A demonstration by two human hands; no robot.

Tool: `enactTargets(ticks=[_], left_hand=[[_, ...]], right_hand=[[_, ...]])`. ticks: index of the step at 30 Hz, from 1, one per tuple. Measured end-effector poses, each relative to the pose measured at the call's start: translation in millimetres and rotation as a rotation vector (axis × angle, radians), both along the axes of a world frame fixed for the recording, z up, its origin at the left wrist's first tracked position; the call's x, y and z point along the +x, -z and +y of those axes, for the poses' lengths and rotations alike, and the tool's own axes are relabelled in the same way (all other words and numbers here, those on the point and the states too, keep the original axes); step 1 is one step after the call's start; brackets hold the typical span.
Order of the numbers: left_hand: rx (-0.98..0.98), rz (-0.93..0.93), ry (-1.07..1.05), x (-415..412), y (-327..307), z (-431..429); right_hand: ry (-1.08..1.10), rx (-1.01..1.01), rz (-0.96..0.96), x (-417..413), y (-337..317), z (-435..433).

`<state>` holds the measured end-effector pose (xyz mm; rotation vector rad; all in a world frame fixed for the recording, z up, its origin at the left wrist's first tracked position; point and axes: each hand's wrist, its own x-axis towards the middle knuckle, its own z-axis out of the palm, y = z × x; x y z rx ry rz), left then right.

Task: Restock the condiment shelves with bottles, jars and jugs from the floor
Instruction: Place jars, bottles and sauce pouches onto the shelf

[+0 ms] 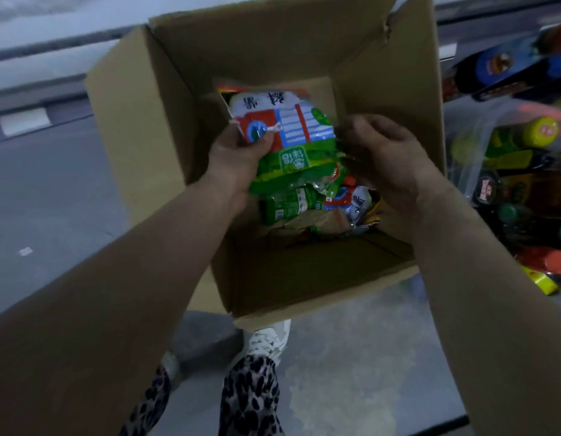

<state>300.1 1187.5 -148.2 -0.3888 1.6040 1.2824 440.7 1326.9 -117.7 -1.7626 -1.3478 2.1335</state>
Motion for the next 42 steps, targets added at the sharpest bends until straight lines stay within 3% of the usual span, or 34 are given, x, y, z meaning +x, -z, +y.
enactTargets(ticks=[2, 5, 7, 11, 17, 21, 29, 32, 34, 37, 42], left_hand=[[-0.027, 0.132, 0.071, -12.0, -2.9, 6.2], [-0.086, 0.176, 0.13, -16.5, -3.0, 2.3], [-0.119, 0.174, 0.16, -13.8, 0.6, -5.0], [-0.156, 0.237, 0.234, -6.9, 3.8, -9.2], [-0.187, 0.254, 0.346, -3.0, 7.8, -7.8], [-0.201, 0.244, 0.37, -4.3, 12.8, -14.4], [-0.285, 0.11, 0.283, -0.3, -0.9, -29.5], [-0.268, 0.076, 0.207, -0.9, -15.6, -33.7], [-0.252, 0.068, 0.169, 0.3, -30.0, -35.0], [-0.193, 0.022, 0.114, 0.4, -58.9, -37.7], [-0.028, -0.007, 0.18, -19.1, -116.2, -51.6]], right_hand=[[-0.09, 0.12, -0.294, 10.9, 12.7, 8.7], [-0.65, 0.294, -0.806, 23.6, 36.9, 1.3], [-1.001, 0.328, -0.982, 24.2, 50.3, -16.2], [-1.106, 0.296, -1.045, 22.3, 78.1, -34.4], [-1.2, 0.48, -1.176, 21.2, 103.3, -41.5], [-1.191, 0.373, -1.217, 13.3, 99.2, -42.6], [-1.066, 0.238, -0.918, 34.1, 60.5, -55.2], [-0.74, 0.185, -0.673, 37.6, 38.3, -56.2], [-0.387, 0.169, -0.544, 35.7, 15.0, -53.3], [0.072, -0.032, -0.342, 35.2, -27.1, -50.1], [0.318, -0.189, -0.151, 52.2, -93.8, -52.3]])
